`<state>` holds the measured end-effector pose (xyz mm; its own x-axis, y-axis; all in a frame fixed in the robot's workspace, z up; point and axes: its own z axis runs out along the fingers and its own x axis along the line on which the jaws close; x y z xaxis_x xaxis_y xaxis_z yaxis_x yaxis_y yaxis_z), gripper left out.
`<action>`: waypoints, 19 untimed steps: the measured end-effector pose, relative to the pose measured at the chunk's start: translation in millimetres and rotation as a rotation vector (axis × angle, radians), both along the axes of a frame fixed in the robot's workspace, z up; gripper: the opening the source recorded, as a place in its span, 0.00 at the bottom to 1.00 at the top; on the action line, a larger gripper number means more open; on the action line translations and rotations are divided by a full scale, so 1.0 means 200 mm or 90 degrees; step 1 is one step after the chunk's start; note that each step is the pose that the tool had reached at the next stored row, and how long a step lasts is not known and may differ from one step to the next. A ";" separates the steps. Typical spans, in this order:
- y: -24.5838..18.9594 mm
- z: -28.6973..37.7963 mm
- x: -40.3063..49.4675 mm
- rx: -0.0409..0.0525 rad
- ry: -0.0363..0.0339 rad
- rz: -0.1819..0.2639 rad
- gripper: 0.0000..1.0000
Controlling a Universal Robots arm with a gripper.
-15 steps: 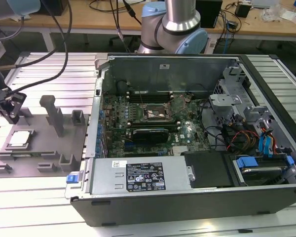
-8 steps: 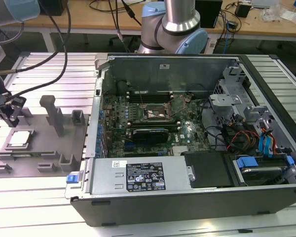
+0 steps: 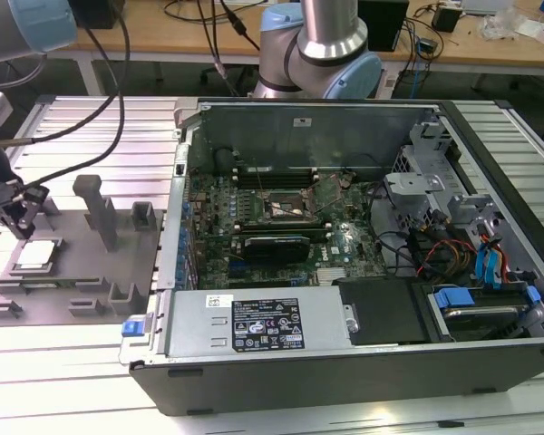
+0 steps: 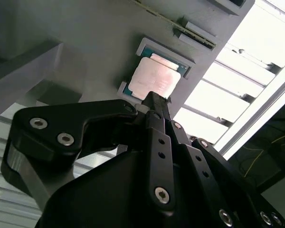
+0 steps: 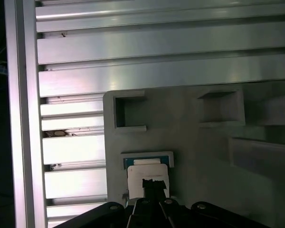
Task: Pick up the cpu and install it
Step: 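Pick up the cpu and move it towards the insertion slot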
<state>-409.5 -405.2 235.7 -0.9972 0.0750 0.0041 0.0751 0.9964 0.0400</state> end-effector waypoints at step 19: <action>-0.010 -0.086 0.000 0.0000 0.0022 0.024 0.11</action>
